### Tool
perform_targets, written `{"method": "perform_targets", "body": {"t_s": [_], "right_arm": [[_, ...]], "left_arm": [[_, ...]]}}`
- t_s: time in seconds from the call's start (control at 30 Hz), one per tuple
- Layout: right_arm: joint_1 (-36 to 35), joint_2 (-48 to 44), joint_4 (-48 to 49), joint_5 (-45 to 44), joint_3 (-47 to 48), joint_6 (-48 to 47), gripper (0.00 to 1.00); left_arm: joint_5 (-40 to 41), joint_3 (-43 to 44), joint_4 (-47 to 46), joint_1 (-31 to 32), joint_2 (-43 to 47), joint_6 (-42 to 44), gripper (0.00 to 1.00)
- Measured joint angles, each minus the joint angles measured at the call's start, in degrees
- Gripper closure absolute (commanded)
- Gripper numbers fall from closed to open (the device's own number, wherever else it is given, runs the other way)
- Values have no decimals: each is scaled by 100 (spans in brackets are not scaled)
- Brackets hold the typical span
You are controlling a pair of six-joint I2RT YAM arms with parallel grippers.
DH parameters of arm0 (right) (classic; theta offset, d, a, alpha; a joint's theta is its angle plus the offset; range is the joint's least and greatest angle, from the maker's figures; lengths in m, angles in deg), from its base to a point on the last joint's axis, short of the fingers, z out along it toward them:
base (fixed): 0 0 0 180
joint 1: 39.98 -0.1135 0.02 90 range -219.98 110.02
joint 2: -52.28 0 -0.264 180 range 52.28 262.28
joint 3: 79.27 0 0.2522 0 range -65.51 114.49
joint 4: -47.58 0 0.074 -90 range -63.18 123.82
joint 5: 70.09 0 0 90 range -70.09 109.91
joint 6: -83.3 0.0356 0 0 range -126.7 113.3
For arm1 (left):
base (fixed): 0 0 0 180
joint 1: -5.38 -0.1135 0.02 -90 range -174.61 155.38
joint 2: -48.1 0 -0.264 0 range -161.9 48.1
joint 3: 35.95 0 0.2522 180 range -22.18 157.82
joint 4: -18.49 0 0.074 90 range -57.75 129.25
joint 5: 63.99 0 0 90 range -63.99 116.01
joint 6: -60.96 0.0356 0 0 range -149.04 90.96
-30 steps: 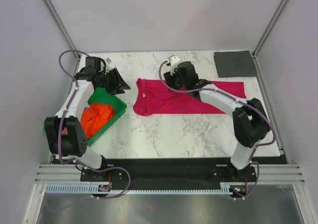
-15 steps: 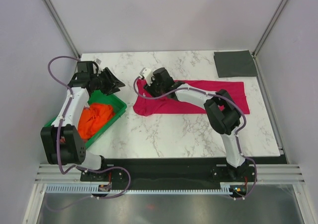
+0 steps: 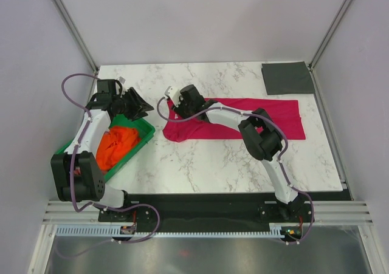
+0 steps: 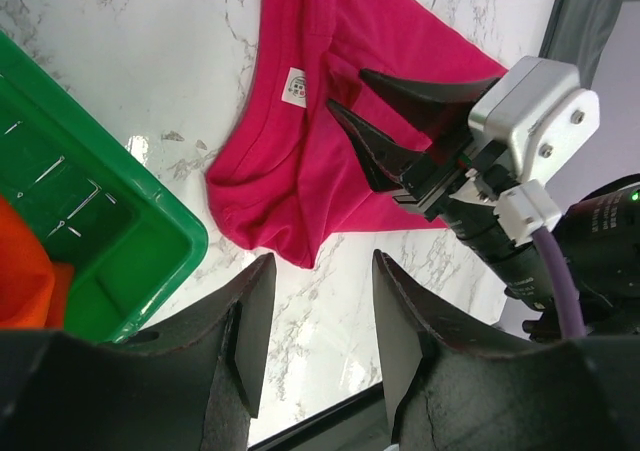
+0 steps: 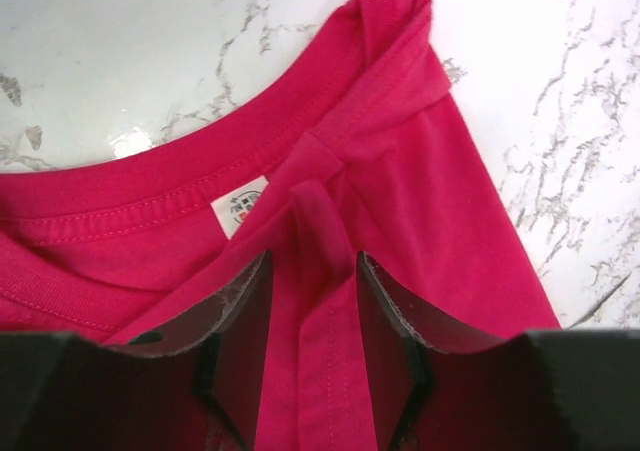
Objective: Fold and stack the t-shirts
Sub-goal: Fold the tshirt
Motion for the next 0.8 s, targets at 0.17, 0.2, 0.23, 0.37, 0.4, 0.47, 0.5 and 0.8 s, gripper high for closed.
{"method": "perform_targets", "body": {"t_s": [0.17, 0.2, 0.23, 0.37, 0.4, 0.47, 0.5, 0.8], "right_arm": [[-118, 61, -24, -199, 59, -57, 90], [-140, 61, -4, -289, 59, -61, 92], [-151, 61, 9, -361, 59, -52, 93], [-162, 61, 221, -678, 44, -39, 100], [-162, 61, 275, -730, 31, -35, 100], [-160, 59, 415, -872, -17, -24, 100], [-153, 48, 498, -949, -70, -20, 100], [-114, -107, 874, -1421, -284, 177, 100]], "left_arm": [[20, -22, -85, 0, 0, 0, 49], [31, -28, -103, 0, 0, 0, 49], [42, -35, -105, 0, 0, 0, 49], [90, -101, -138, 0, 0, 0, 49], [94, -125, -149, 0, 0, 0, 49], [116, -160, -166, 0, 0, 0, 49], [129, -177, -173, 0, 0, 0, 49], [188, -251, -216, 0, 0, 0, 48]]}}
